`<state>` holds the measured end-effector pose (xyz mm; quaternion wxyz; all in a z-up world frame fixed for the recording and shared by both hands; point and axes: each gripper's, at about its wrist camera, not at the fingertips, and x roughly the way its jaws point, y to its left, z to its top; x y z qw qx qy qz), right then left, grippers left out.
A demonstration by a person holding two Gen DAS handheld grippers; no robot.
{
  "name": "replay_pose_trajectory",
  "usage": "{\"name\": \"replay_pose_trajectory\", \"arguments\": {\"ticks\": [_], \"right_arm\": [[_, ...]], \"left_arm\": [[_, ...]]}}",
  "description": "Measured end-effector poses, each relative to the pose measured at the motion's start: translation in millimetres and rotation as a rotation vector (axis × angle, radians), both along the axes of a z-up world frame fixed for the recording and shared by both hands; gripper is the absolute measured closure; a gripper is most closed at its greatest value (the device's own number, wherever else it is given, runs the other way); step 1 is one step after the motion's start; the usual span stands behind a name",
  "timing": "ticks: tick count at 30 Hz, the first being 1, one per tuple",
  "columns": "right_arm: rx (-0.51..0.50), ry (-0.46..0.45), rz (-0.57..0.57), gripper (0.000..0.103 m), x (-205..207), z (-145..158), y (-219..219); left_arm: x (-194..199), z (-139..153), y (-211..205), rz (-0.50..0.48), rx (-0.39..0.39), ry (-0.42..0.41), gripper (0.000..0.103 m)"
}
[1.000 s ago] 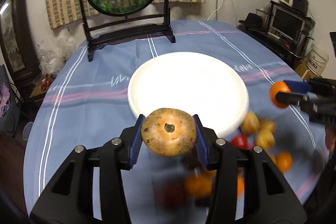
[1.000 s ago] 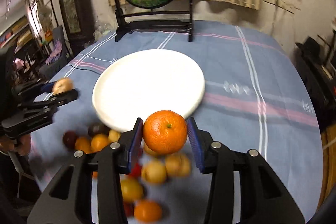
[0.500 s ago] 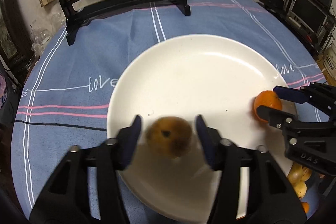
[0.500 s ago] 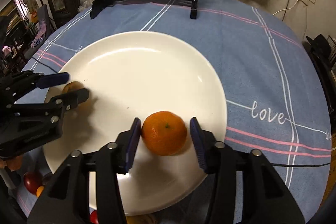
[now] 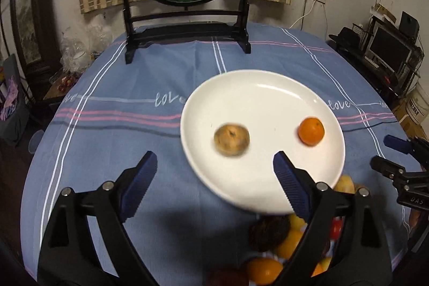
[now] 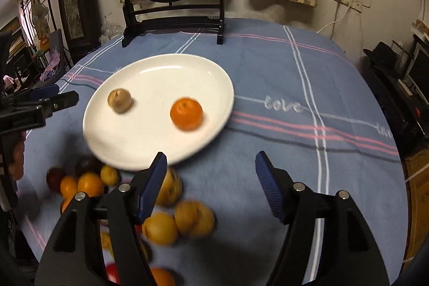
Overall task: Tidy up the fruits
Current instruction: 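Grasp a red plum with the left tool while the right tool grasps a tangerine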
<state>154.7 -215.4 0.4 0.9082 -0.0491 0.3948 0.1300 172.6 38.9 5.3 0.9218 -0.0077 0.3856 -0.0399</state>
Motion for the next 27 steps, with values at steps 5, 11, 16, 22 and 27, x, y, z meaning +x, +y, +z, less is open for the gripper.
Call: {"name": "replay_pose_trajectory", "arguments": {"ticks": [5, 11, 16, 22, 27], "right_arm": [[0.002, -0.031, -0.003, 0.034, -61.0, -5.9, -16.2], [-0.015, -0.02, 0.018, 0.034, -110.0, -23.4, -15.5], [-0.051, 0.0, 0.016, 0.034, -127.7, -37.7, -9.8], [-0.088, 0.019, 0.064, 0.034, -132.3, -45.4, 2.9], [-0.119, 0.047, 0.07, 0.046, -122.6, -55.1, 12.7]], "left_arm": [[-54.7, -8.7, 4.6, -0.005, -0.012, 0.0, 0.013], [-104.2, -25.7, 5.2, -0.015, -0.024, 0.016, 0.013], [-121.4, -37.3, 12.0, 0.001, -0.027, 0.048, 0.013], [-127.4, -42.9, 23.3, 0.023, -0.054, 0.062, 0.012], [-127.0, -47.0, 22.6, 0.011, -0.053, 0.073, 0.012]]}}
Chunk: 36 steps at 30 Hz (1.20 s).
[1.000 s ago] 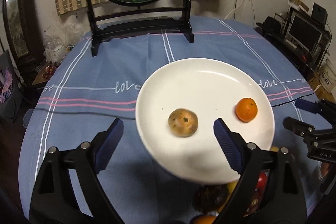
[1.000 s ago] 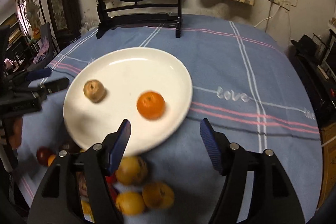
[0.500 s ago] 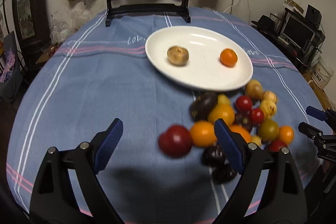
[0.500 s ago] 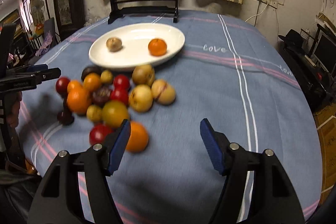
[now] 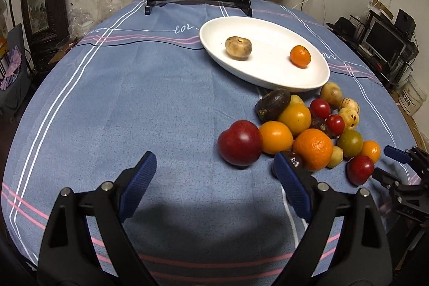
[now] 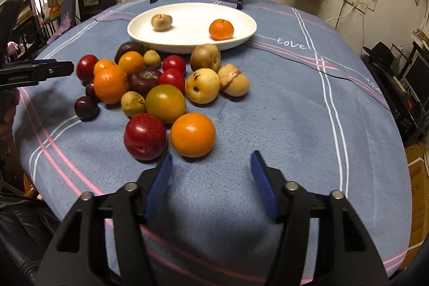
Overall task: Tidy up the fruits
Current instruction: 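Grasp a red plum with the left tool while the right tool grasps a tangerine, then place the red plum and tangerine on the white plate, opening both tools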
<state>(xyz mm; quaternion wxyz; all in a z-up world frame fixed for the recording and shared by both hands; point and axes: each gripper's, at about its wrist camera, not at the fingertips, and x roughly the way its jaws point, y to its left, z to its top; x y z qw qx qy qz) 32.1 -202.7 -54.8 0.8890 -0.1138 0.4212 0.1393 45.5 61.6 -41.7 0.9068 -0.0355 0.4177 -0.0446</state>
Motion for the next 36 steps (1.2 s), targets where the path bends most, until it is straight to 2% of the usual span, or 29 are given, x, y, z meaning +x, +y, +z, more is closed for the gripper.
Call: {"name": "replay_pose_trajectory", "arguments": {"ticks": [2, 12, 14, 25, 30, 34, 36], "right_arm": [[-0.011, 0.012, 0.002, 0.05, 4.5, -3.4, 2.7], [0.003, -0.002, 0.041, 0.051, 24.8, -1.9, 16.1], [0.025, 0.015, 0.06, 0.064, 27.5, -2.1, 16.5], [0.11, 0.005, -0.012, 0.064, 15.2, 6.7, -12.5], [0.123, -0.002, -0.045, 0.064, 9.4, 8.3, -24.7], [0.127, 0.0, -0.044, 0.064, 9.9, 8.4, -24.3], [0.129, 0.001, -0.039, 0.064, 10.9, 8.5, -22.0]], "left_arm": [[0.9, -0.6, -1.7, -0.009, 0.007, 0.001, 0.012], [4.6, -8.1, -7.2, -0.038, 0.034, 0.02, 0.012], [5.4, -9.0, -7.4, -0.037, 0.039, 0.024, 0.012], [10.6, -15.1, -5.6, -0.029, 0.05, 0.039, 0.012], [16.7, -26.1, -10.9, -0.026, 0.133, 0.055, 0.012], [25.1, -28.0, -14.3, -0.044, 0.121, 0.067, 0.013], [31.2, -27.0, -18.2, -0.042, 0.143, 0.066, 0.013]]}}
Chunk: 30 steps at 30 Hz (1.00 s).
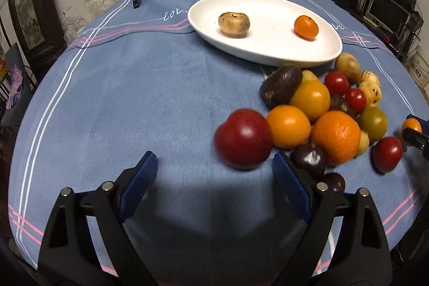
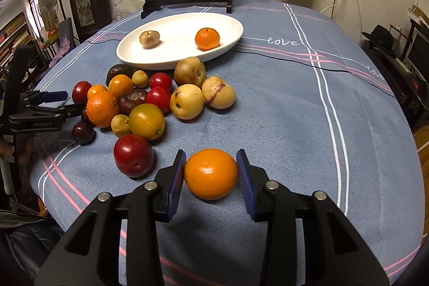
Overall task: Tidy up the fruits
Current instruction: 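Place the red plum and tangerine on the white plate, opening both tools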
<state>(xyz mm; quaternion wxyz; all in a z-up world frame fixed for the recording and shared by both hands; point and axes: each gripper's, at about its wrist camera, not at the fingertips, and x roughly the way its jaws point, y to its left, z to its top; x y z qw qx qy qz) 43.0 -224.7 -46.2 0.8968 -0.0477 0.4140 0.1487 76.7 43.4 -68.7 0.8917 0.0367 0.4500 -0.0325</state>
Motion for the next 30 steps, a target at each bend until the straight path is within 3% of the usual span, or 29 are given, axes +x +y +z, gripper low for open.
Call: {"name": "replay_pose_trajectory", "arguments": {"ticks": [4, 6, 8, 11, 21, 30], "right_arm": [[-0.001, 0.001, 0.01, 0.064, 0.8, 0.6, 3.4], [0.0, 0.001, 0.006, 0.064, 1.7, 0.9, 3.4], [0.002, 0.003, 0.001, 0.064, 2.8, 1.2, 2.5], [0.009, 0.004, -0.005, 0.064, 3.9, 2.1, 2.3], [0.056, -0.036, -0.014, 0.064, 13.5, 23.5, -5.4], [0.098, -0.154, 0.071, 0.064, 61.9, 74.4, 27.3]], "left_arm": [[7.6, 1.1, -7.8, -0.017, 0.029, -0.008, 0.017], [9.8, 1.7, -7.3, -0.04, -0.006, -0.005, 0.031], [8.9, 2.5, -9.5, -0.095, -0.056, 0.008, 0.061], [4.6, 3.2, -13.6, -0.112, -0.045, 0.004, 0.061], [-1.7, 45.3, 8.6, -0.102, -0.197, -0.072, 0.061], [52.3, 78.8, -7.1, -0.105, -0.199, -0.131, 0.061]]}}
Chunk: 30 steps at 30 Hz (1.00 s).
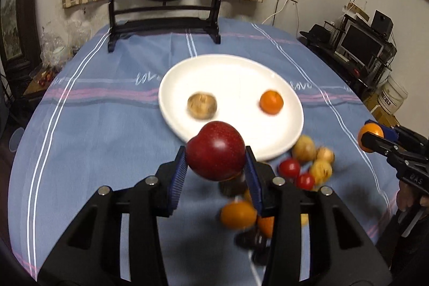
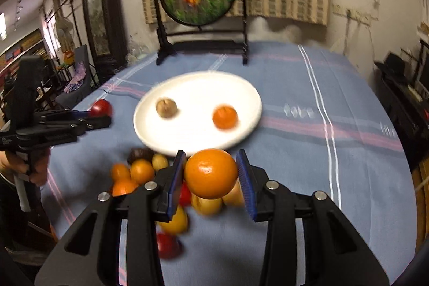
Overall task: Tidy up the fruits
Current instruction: 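Place the red plum and tangerine on the white plate, opening both tools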
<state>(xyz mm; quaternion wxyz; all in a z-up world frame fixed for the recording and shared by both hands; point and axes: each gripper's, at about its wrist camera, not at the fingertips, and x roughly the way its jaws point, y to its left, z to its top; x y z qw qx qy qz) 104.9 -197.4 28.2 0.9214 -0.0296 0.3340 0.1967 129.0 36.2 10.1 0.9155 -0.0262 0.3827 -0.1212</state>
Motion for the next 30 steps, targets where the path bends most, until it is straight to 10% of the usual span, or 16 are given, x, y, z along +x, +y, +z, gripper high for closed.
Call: {"name": "replay_pose_trajectory", "arguments": {"ticks": [23, 25, 30], "right_arm": [[-0.135, 0.23, -0.004, 0.056, 122.6, -65.6, 57.3], [-0.106, 0.229, -0.03, 0.036, 123.5, -65.1, 51.1], [-0.039, 0.183, -0.067, 0.036, 105.4, -51.3, 29.7]], "left_arm": [[96.2, -63.5, -27.6, 0.028, 0.045, 0.19, 0.059], [94.9, -60.5, -25.9, 0.028, 0.041, 0.179, 0.047], [74.8, -36.6, -25.3, 0.022, 0.071, 0.076, 0.027]]}}
